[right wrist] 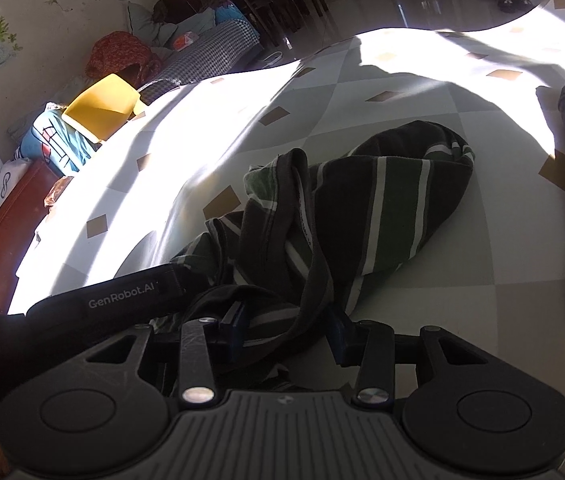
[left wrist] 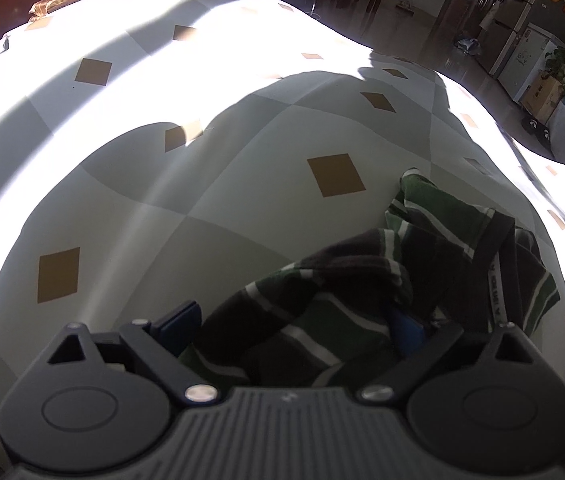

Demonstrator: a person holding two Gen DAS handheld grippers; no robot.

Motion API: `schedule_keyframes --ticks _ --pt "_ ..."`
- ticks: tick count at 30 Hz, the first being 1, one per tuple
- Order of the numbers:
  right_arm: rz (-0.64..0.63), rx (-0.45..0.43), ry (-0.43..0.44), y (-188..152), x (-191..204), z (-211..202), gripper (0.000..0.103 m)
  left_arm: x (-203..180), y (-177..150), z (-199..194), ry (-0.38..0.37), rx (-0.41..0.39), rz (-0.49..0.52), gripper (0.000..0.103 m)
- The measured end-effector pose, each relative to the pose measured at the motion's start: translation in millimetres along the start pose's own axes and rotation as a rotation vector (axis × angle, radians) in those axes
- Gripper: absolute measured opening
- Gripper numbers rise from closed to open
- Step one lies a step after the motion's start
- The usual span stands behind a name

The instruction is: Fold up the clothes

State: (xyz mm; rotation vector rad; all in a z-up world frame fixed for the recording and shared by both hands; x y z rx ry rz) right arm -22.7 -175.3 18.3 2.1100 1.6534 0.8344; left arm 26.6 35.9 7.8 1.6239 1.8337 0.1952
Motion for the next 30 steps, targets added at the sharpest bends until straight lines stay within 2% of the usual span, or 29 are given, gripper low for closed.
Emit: schedule_keyframes --ticks 5,7,14,20,22,25,26,27,28,30 --pt "-0.063 -0.028 -0.027 -3 9 1 0.017 1 0 -1 0.0 -0.005 0.0 0.092" --pt "-0.101 -0.066 -0.045 -3 13 -4 0.013 1 0 -2 0.002 -0.009 0.002 0.091" --pt "-0.092 -0.135 -0.073 4 10 -19 0.007 2 0 -7 0.042 -0.024 0.019 0.091" --pt "-0.057 -0.178 -0.162 16 -5 -30 0.004 5 -1 -12 0.092 -0.035 0.036 0.091" --pt "-0.011 -0.159 -0.151 20 -15 -30 0.004 7 -2 -14 0.1 -0.035 0.031 0.091" --pt "0.078 -0.116 -0.085 22 -27 -31 0.008 10 -3 -16 0.119 -0.033 0.034 0.091" --pt "0.091 -0.104 -0.057 21 -28 -31 0.02 10 -4 -16 0.125 -0.032 0.037 0.091" --pt "0.095 -0.094 -0.029 19 -27 -31 0.026 11 -5 -17 0.126 -0.031 0.037 0.091" --pt "0.094 -0.088 0.002 18 -25 -32 0.031 11 -5 -17 0.125 -0.03 0.035 0.091" --pt "0.069 -0.072 0.066 14 -18 -36 0.035 14 -5 -18 0.119 -0.026 0.022 0.091"
Point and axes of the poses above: each gripper's, at about its wrist camera, not at the fingertips, and z roughly the way its jaws point, x to its left, y to its top, the point moved 1 cm from there along z, roughly the way its jaws point, and after that the axes turned 13 degrees about -y, right-handed, at the moved point
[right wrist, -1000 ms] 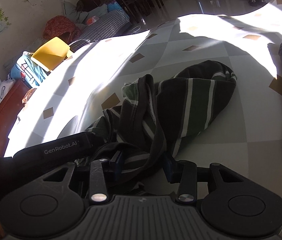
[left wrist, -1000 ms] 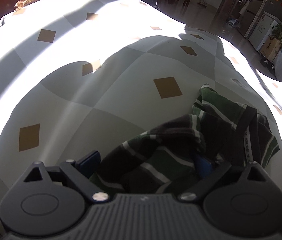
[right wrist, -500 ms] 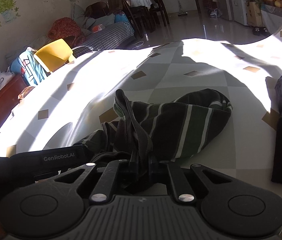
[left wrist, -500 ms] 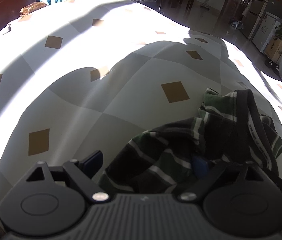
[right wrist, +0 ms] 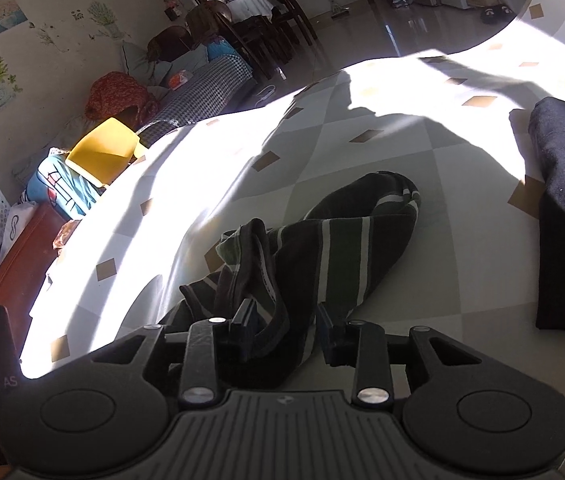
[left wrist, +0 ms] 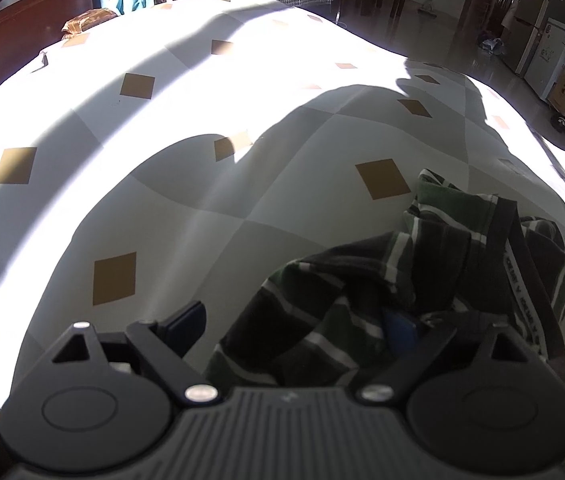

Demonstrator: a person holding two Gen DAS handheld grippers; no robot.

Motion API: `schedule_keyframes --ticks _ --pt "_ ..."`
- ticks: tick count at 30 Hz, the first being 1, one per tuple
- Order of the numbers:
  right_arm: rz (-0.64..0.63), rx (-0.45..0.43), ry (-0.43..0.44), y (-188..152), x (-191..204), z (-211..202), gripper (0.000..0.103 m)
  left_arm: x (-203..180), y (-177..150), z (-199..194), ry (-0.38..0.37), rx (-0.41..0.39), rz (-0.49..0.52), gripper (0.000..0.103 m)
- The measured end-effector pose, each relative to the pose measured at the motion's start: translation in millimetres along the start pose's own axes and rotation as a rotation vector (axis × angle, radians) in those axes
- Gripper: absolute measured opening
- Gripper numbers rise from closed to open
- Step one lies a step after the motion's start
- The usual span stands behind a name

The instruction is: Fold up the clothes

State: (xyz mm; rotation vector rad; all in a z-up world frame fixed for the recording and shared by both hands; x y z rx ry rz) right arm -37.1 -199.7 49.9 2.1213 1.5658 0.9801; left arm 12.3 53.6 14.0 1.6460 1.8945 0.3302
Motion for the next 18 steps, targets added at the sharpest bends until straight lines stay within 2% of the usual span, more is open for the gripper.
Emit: schedule_keyframes --ticks 3,7,11,15,18 --pt "-0.075 0.031 0.067 -9 15 -5 0.043 3 1 0 -0.008 0.007 -0.017 0.092" --pt "-0.184 0.058 0.118 -25 35 -11 0.046 3 1 1 -0.007 0.009 -0.016 0.092" --pt "-0.233 0.066 0.158 -37 47 -14 0.05 4 2 2 -0.014 0.015 -0.025 0.092" --pt "-0.309 0.026 0.103 -46 57 -10 0.05 5 1 2 -0.024 0.021 -0.038 0.092" --pt "-0.318 -0.004 0.086 -49 60 -6 0.05 5 1 2 -0.027 0.02 -0.038 0.092"
Point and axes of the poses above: each gripper's, at about its wrist camera, not at the fingertips, and z roughly the way its jaws point, x to its left, y to its top, the point moved 1 cm from there along z, roughly the way its jaws point, and after that the axes turned 13 degrees about -y, right-handed, at the moved point
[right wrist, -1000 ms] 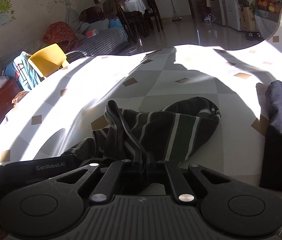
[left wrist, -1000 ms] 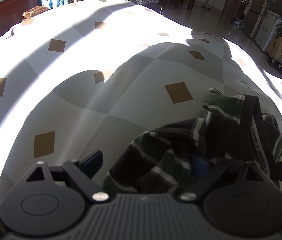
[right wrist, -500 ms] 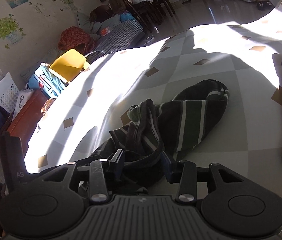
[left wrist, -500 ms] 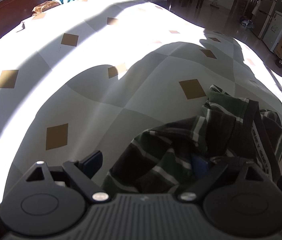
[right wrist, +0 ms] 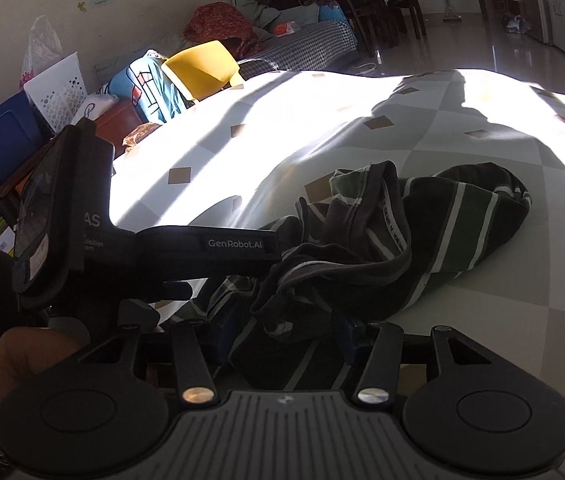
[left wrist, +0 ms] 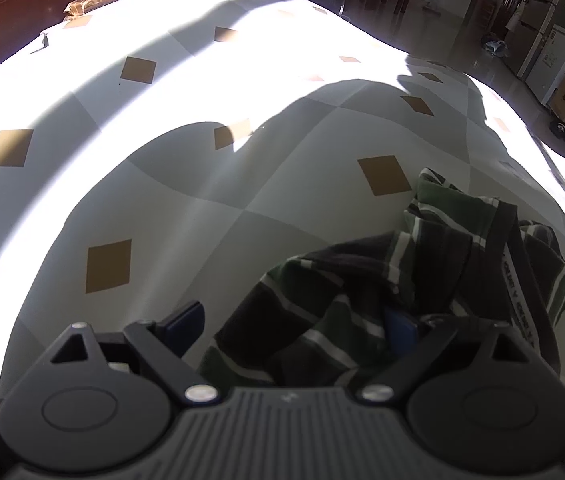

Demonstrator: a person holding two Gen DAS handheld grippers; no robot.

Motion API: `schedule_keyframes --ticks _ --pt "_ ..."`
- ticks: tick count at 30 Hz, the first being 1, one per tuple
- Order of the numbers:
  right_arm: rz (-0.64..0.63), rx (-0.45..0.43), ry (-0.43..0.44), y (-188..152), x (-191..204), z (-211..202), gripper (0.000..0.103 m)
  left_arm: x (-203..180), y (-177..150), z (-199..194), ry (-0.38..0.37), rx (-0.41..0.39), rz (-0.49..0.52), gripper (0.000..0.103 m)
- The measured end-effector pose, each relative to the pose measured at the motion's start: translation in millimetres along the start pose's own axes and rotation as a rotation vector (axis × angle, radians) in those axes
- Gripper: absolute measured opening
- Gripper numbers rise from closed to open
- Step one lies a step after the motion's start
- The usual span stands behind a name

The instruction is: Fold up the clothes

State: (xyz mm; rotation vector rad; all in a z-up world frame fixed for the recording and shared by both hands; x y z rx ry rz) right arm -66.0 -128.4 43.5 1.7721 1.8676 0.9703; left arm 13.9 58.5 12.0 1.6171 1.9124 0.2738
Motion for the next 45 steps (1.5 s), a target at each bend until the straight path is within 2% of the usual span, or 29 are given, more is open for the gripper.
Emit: schedule_keyframes --ticks 3,5,6,8,11,13,19,24,29,35,41,45 --pt "0.002 -0.032 -0.025 0 2 3 0.047 1 1 -1 -0.006 -0.002 0.0 0.092" --pt "0.01 -0.042 -0.045 0 1 7 0.033 1 1 -1 -0.006 -0.003 0.004 0.092" --pt "0.015 -0.04 -0.057 1 0 8 0.02 0 0 -1 -0.004 -0.005 0.009 0.092" --pt "0.024 -0.042 -0.082 2 -2 9 0.01 -2 0 -2 -0.001 -0.01 0.027 0.089" --pt "0.039 -0.084 -0.123 8 -8 0 0.007 -7 -1 -4 -0.009 -0.019 0.057 0.082" --pt "0.048 -0.111 -0.15 11 -11 -5 0.007 -11 -1 -7 -0.011 -0.029 0.08 0.08" --pt "0.075 -0.151 -0.234 17 -21 -16 0.007 -24 -4 -15 -0.021 -0.043 0.148 0.08" --pt "0.09 -0.188 -0.248 24 -26 -25 0.007 -31 -7 -25 -0.038 -0.062 0.191 0.083" --pt "0.073 -0.256 -0.266 31 -25 -40 0.007 -33 -7 -38 -0.07 -0.086 0.199 0.085" --pt "0.113 -0.293 -0.31 35 -35 -51 0.007 -33 -12 -47 -0.093 -0.083 0.204 0.085" --pt "0.158 -0.345 -0.428 41 -53 -64 0.007 -26 -19 -42 -0.045 -0.037 0.189 0.085" --pt "0.208 -0.319 -0.471 41 -70 -65 0.008 -20 -19 -43 -0.075 -0.031 0.146 0.085"
Point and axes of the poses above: each gripper's, at about its wrist camera, not at the fingertips, and z roughly the way its jaws point, x to its left, y to its top, the point moved 1 cm from there along z, roughly the way its jaws point, and after that the axes turned 13 degrees about -y, right-handed, at the moved point
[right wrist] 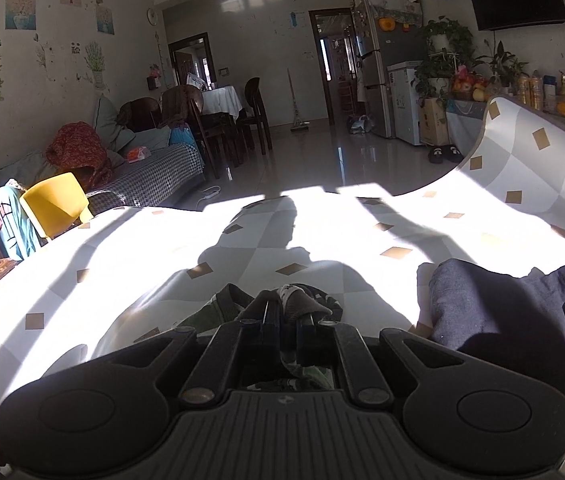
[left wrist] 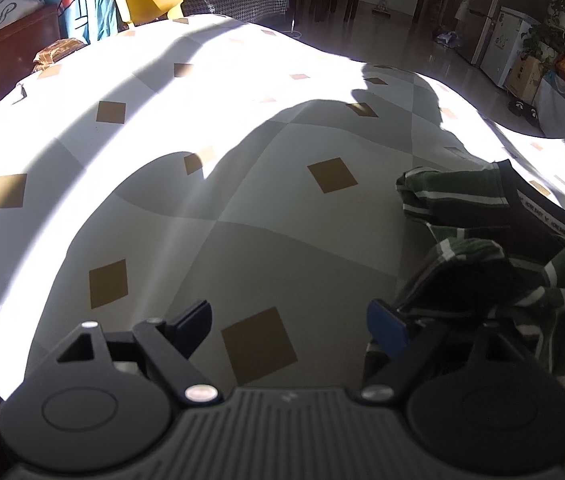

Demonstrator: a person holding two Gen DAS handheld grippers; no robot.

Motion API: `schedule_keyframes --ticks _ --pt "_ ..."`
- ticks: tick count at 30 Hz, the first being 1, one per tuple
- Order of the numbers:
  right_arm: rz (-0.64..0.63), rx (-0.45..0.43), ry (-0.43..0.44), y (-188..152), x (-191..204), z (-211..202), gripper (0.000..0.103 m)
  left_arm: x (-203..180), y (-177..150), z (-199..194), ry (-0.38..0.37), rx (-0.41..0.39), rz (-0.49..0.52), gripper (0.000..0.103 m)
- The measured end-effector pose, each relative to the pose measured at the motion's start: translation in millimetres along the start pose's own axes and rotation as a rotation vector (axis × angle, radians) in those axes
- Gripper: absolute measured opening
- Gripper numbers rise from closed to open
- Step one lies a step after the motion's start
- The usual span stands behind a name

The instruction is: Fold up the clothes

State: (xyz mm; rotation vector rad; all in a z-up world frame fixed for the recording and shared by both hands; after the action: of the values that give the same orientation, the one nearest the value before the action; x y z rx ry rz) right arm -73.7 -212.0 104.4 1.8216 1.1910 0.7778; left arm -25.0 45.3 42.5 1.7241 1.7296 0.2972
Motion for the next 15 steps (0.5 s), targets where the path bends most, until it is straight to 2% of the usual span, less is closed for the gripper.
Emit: schedule_keyframes --ticks 4,5,6,10,15 --pt "0.025 0.054 -0.013 -3 -7 6 0.012 -9 3 -8 -0.072 -0.031 0.015 0.086" --pt "0.034 0.067 -0.025 -4 -9 7 0.021 -12 2 -9 -0.084 -0.036 0.031 0.088" --pt "0.048 0.078 -0.037 -5 -12 8 0.025 -19 1 -8 -0.098 -0.037 0.056 0.09" --pt "0.107 0.076 -0.035 -4 -22 7 0.038 -36 -6 0 -0.127 -0.011 0.131 0.09" --pt "0.11 0.099 0.026 -4 -20 9 0.044 -51 -16 15 -0.142 0.03 0.218 0.09"
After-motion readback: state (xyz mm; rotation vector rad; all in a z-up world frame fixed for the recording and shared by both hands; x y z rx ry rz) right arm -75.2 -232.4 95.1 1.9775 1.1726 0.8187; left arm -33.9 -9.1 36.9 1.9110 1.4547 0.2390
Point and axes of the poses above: each gripper's, at about its wrist camera, not at the fingertips, and z roughly the way its jaws point, x to its left, y to its top, the point moved 1 cm from there along z, roughly the way its jaws point, and after that the axes turned 13 degrees about -y, right-handed, at the moved point
